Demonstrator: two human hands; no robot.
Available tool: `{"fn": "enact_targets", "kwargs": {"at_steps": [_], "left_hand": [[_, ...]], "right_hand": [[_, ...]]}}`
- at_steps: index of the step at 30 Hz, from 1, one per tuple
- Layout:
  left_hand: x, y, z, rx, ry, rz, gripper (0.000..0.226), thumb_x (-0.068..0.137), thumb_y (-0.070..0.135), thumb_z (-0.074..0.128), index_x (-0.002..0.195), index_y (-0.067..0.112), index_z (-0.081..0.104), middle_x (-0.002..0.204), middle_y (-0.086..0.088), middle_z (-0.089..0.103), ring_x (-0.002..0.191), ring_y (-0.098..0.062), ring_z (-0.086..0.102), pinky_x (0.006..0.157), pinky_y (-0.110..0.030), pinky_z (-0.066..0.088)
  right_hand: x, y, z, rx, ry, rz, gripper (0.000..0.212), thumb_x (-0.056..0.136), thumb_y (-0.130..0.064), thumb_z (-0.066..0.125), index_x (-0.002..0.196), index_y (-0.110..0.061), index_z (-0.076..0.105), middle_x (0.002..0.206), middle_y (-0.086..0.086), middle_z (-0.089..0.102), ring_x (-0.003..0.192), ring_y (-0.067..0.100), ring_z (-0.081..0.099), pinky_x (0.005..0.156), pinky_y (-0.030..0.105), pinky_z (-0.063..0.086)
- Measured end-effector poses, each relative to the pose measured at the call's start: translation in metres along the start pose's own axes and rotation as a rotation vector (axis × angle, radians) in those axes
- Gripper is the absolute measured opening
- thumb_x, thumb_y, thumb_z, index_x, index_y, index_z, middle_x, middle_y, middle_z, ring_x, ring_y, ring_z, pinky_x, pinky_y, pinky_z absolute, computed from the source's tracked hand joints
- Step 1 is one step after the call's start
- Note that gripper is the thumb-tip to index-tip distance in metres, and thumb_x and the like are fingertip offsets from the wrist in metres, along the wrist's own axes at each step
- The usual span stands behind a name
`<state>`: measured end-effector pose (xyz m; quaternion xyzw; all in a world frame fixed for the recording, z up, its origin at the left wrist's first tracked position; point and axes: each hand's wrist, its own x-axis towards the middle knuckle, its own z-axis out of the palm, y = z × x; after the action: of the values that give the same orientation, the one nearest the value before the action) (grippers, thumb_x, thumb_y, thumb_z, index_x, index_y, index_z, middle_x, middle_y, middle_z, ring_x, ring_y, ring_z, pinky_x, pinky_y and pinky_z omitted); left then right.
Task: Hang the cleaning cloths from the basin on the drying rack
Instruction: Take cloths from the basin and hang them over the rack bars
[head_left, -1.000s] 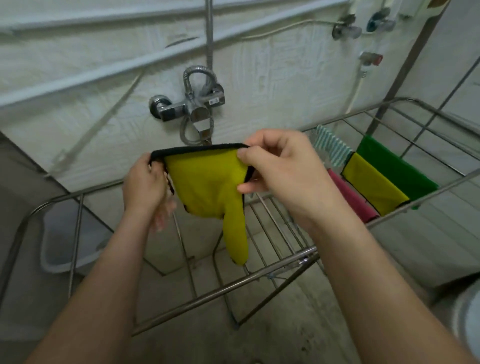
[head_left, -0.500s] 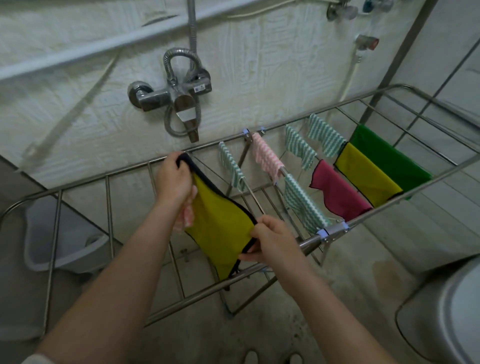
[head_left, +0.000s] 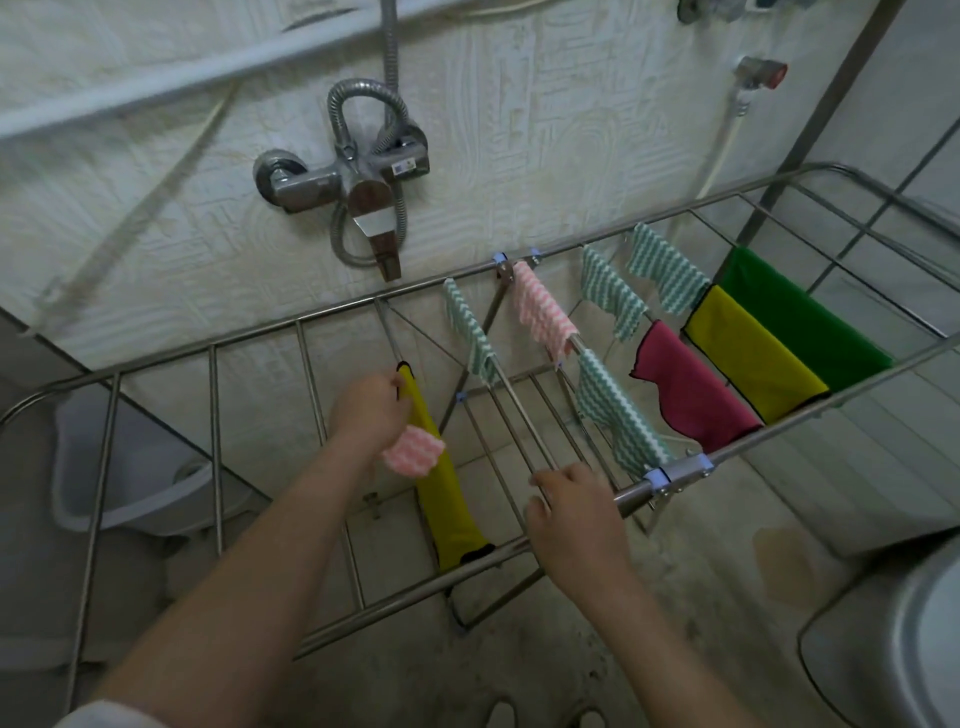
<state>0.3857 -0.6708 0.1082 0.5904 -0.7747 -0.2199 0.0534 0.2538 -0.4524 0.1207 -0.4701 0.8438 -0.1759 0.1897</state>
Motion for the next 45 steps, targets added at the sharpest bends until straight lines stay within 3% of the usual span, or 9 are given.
{"fn": "enact_targets", "kwargs": {"at_steps": [6, 12, 16, 20, 25, 29, 34, 43, 45], "left_hand": [[0.006, -0.011, 0.017, -0.161, -0.042, -0.046, 0.043, 0.095, 0.034, 0.05, 0.136, 0.019, 0.047, 0.126, -0.012, 0.06, 0.107, -0.031, 0.06, 0.088, -0.041, 0.049], [0.024, -0.01, 0.016, -0.493, -0.068, -0.168, 0.05, 0.094, 0.033, 0.054, 0.139, 0.014, 0.044, 0.118, -0.014, 0.065, 0.105, -0.026, 0.062, 0.088, -0.034, 0.049], [0.033, -0.002, 0.01, -0.517, -0.016, -0.185, 0.021, 0.088, 0.034, 0.062, 0.094, 0.014, 0.066, 0.093, -0.011, 0.071, 0.082, -0.023, 0.065, 0.074, -0.035, 0.052], [0.039, 0.003, 0.009, -0.341, 0.118, -0.163, 0.019, 0.085, 0.036, 0.063, 0.073, 0.023, 0.057, 0.082, -0.006, 0.069, 0.08, -0.026, 0.066, 0.074, -0.039, 0.055], [0.041, 0.009, -0.001, -0.334, 0.268, -0.171, 0.013, 0.09, 0.034, 0.056, 0.086, 0.022, 0.054, 0.087, 0.0, 0.059, 0.082, -0.022, 0.056, 0.069, -0.031, 0.04], [0.029, 0.005, 0.003, -0.375, 0.14, -0.151, 0.024, 0.084, 0.036, 0.06, 0.105, 0.028, 0.051, 0.093, -0.004, 0.064, 0.078, -0.026, 0.063, 0.068, -0.037, 0.054], [0.002, 0.005, 0.012, -0.494, -0.134, -0.067, 0.03, 0.079, 0.009, 0.062, 0.104, 0.025, 0.057, 0.091, -0.003, 0.053, 0.067, -0.016, 0.053, 0.054, -0.025, 0.042], [-0.015, 0.002, 0.016, -0.507, -0.067, -0.061, 0.026, 0.088, 0.013, 0.06, 0.113, 0.023, 0.062, 0.101, -0.001, 0.051, 0.092, -0.014, 0.053, 0.065, -0.025, 0.041], [-0.024, 0.002, 0.009, -0.578, -0.06, -0.086, 0.028, 0.087, 0.011, 0.056, 0.111, 0.024, 0.062, 0.097, 0.0, 0.052, 0.083, -0.015, 0.054, 0.06, -0.025, 0.042]], "right_hand": [[0.004, -0.026, 0.019, -0.024, -0.241, -0.125, 0.029, 0.091, -0.04, 0.052, 0.098, -0.017, 0.069, 0.094, 0.002, 0.07, 0.091, 0.022, 0.06, 0.08, 0.038, 0.052], [-0.002, -0.019, 0.032, -0.07, -0.163, -0.295, 0.014, 0.091, -0.031, 0.057, 0.095, -0.018, 0.061, 0.09, 0.002, 0.067, 0.084, 0.025, 0.06, 0.077, 0.04, 0.05], [-0.002, -0.008, 0.048, -0.228, -0.005, -0.523, 0.017, 0.069, -0.012, 0.077, 0.069, -0.02, 0.061, 0.065, -0.004, 0.058, 0.061, 0.017, 0.053, 0.05, 0.029, 0.045], [-0.006, 0.005, 0.059, -0.182, 0.122, -0.641, 0.015, 0.069, -0.005, 0.07, 0.075, -0.016, 0.061, 0.071, 0.0, 0.058, 0.065, 0.02, 0.051, 0.054, 0.028, 0.041], [-0.011, 0.007, 0.074, -0.09, 0.201, -0.511, 0.017, 0.073, -0.005, 0.073, 0.081, -0.015, 0.063, 0.077, 0.0, 0.06, 0.07, 0.021, 0.053, 0.057, 0.032, 0.045], [-0.018, 0.001, 0.07, -0.006, 0.195, -0.463, 0.01, 0.089, -0.021, 0.056, 0.087, -0.016, 0.064, 0.091, 0.0, 0.061, 0.083, 0.02, 0.056, 0.068, 0.034, 0.049], [-0.023, 0.0, 0.069, -0.032, 0.157, -0.482, 0.015, 0.089, -0.027, 0.053, 0.085, -0.02, 0.065, 0.086, -0.005, 0.061, 0.082, 0.016, 0.058, 0.068, 0.031, 0.049], [-0.021, -0.014, 0.058, -0.017, 0.091, -0.351, 0.028, 0.082, -0.045, 0.051, 0.065, -0.023, 0.057, 0.067, -0.009, 0.052, 0.067, 0.012, 0.05, 0.062, 0.028, 0.045], [-0.02, -0.021, 0.051, -0.026, 0.032, -0.29, 0.029, 0.084, -0.049, 0.046, 0.067, -0.026, 0.05, 0.071, -0.01, 0.048, 0.07, 0.011, 0.047, 0.066, 0.029, 0.044]]}}
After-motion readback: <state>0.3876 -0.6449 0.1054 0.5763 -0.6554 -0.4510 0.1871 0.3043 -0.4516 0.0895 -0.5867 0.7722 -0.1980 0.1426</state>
